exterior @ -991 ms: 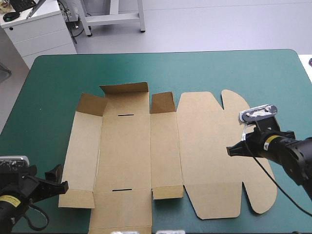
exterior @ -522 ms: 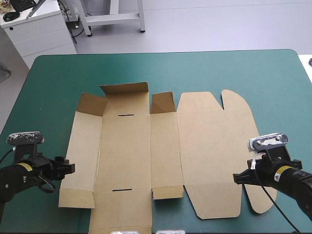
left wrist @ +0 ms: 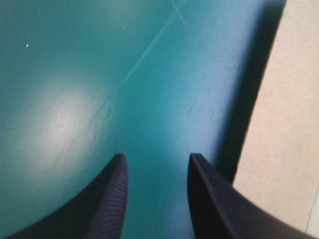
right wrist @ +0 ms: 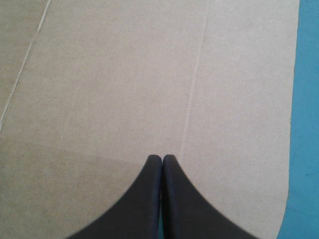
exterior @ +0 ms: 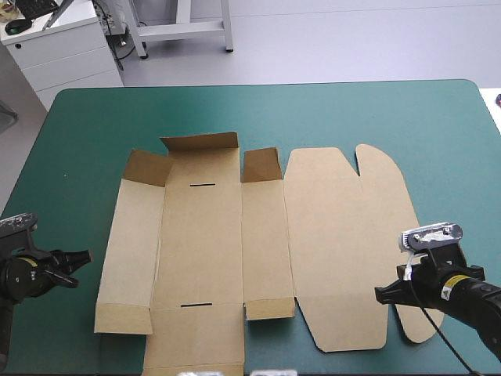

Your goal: Fold the box

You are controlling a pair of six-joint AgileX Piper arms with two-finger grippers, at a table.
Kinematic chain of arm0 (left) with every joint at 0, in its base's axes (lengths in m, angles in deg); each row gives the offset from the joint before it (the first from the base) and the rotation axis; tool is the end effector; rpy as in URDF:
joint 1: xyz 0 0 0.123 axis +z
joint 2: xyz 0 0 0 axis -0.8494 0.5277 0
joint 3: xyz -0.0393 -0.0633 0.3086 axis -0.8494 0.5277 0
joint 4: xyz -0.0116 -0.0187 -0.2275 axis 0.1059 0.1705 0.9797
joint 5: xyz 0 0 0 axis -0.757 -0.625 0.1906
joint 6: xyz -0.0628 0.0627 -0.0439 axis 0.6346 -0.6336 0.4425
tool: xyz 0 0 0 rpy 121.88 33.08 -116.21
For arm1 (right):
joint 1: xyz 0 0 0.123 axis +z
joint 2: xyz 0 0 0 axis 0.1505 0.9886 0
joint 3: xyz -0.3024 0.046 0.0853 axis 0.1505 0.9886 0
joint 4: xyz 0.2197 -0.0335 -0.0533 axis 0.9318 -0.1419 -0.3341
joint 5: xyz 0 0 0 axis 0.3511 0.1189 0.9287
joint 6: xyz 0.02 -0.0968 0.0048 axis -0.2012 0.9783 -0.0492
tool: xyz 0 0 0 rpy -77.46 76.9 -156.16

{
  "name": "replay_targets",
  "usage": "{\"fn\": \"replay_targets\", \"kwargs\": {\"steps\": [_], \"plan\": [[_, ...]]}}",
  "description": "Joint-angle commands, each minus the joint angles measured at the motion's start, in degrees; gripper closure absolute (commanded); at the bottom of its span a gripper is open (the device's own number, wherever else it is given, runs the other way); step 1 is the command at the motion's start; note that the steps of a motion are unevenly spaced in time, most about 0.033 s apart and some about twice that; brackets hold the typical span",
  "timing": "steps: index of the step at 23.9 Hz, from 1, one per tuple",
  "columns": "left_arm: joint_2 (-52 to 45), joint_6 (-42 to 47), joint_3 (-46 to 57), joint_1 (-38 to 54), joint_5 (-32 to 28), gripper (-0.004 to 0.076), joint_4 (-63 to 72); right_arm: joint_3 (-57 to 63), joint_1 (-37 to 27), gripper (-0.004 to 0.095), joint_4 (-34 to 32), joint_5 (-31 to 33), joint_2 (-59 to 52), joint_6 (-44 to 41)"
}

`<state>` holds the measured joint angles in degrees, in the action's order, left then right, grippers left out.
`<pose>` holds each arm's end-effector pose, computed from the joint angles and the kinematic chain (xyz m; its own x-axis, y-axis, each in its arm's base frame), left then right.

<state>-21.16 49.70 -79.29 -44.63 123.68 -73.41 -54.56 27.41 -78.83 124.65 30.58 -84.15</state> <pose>0.0960 0.0255 0.3196 -0.7780 -0.3399 -0.5283 -0.3660 0.9288 -0.0587 0.0663 0.0244 0.3198 -0.7266 -0.1774 -0.6638 -0.2862 0.9564 0.0577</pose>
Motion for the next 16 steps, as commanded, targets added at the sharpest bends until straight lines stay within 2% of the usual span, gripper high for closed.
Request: {"fn": "replay_targets", "kwargs": {"steps": [1, 3, 7, 12, 16], "plan": [[3.79, 3.65, -1.9, 0.18, -3.5, 0.0532, -3.7, -1.44, -0.4, 0.0928, 0.27, -2.55, -0.21, 1.47], [5.88, 6.07, -1.91, 0.18, -3.16, 0.0552, -6.99, -1.44, -0.4, 0.0928, 0.49, -2.77, -0.21, 1.63], [5.37, 4.3, -1.91, 0.18, -3.28, 0.0586, -7.76, -1.44, -0.4, 0.0928, 0.49, -2.76, -0.21, 1.63], [5.35, 2.7, -1.99, 0.18, -3.43, 0.0731, -7.41, -1.44, -0.4, 0.0928, 0.49, -2.44, -0.21, 1.63], [5.35, 1.39, -1.99, 0.18, -2.59, 0.0731, -8.92, -1.44, -0.4, 0.0928, 0.49, -2.2, -0.21, 1.72]]}}
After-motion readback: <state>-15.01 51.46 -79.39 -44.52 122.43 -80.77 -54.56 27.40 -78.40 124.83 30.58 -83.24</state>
